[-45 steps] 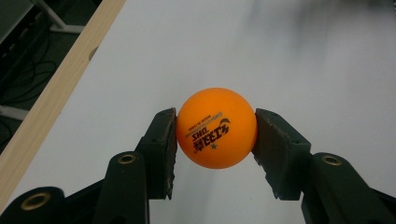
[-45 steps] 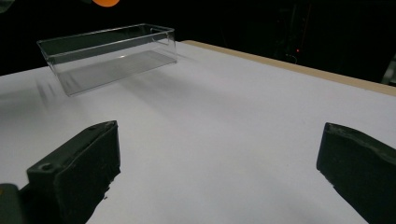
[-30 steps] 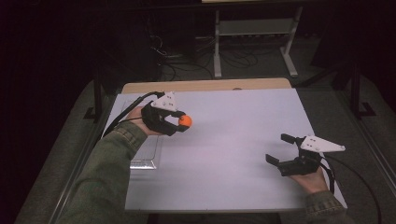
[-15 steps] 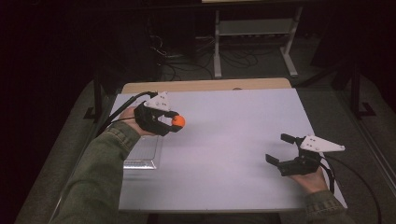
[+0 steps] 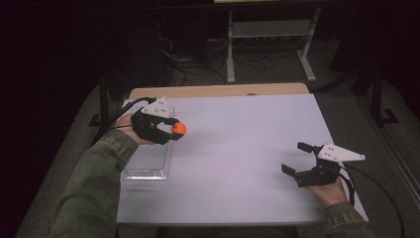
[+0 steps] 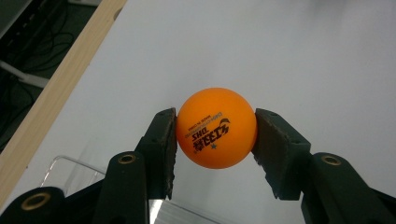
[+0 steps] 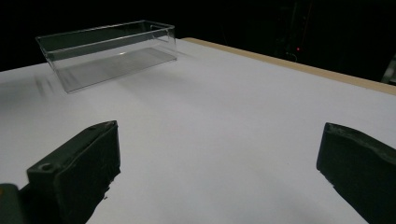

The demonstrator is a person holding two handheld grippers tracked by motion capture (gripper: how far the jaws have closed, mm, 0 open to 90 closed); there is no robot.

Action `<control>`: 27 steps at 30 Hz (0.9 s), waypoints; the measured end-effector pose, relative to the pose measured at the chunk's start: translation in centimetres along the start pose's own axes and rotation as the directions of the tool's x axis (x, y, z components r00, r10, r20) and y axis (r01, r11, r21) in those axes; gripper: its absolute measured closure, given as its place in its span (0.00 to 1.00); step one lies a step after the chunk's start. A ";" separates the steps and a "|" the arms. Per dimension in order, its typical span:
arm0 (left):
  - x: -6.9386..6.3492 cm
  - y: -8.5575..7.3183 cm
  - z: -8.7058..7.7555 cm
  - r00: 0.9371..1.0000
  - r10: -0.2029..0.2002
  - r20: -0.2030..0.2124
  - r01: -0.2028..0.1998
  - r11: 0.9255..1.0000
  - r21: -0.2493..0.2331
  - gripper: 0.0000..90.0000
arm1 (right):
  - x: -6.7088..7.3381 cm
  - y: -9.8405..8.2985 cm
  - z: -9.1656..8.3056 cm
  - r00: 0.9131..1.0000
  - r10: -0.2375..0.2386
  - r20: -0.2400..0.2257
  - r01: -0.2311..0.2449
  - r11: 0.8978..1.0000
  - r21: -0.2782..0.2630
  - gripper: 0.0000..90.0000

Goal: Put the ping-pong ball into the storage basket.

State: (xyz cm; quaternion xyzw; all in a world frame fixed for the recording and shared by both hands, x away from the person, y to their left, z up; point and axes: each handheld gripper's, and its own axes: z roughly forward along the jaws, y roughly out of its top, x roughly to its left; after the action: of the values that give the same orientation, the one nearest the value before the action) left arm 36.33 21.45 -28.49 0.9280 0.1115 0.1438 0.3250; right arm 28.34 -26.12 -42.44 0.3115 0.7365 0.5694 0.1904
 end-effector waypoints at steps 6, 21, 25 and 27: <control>0.1 -0.3 -0.4 1.000 -0.005 -0.003 0.005 1.000 0.013 0.56 | 0.0 0.0 0.0 1.000 0.000 0.001 0.000 1.000 0.000 0.00; 0.2 -1.2 -1.8 1.000 -0.019 -0.023 0.021 0.998 0.062 0.56 | 0.1 0.0 0.0 1.000 0.001 0.001 -0.001 1.000 0.004 0.00; 0.2 -1.6 -2.1 0.999 -0.025 -0.031 0.027 0.997 0.071 0.56 | 0.1 0.0 0.0 1.000 0.001 0.001 -0.001 1.000 0.004 0.00; 0.3 -1.9 -2.3 0.999 -0.025 -0.035 0.028 0.996 0.081 0.56 | 0.1 0.0 0.0 1.000 0.001 0.000 -0.001 1.000 0.004 0.00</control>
State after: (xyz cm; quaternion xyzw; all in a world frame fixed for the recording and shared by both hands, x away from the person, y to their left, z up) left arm 35.62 24.25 -27.94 0.9364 0.1352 0.1504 0.2867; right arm 28.27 -26.08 -42.44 0.3122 0.7377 0.5679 0.1894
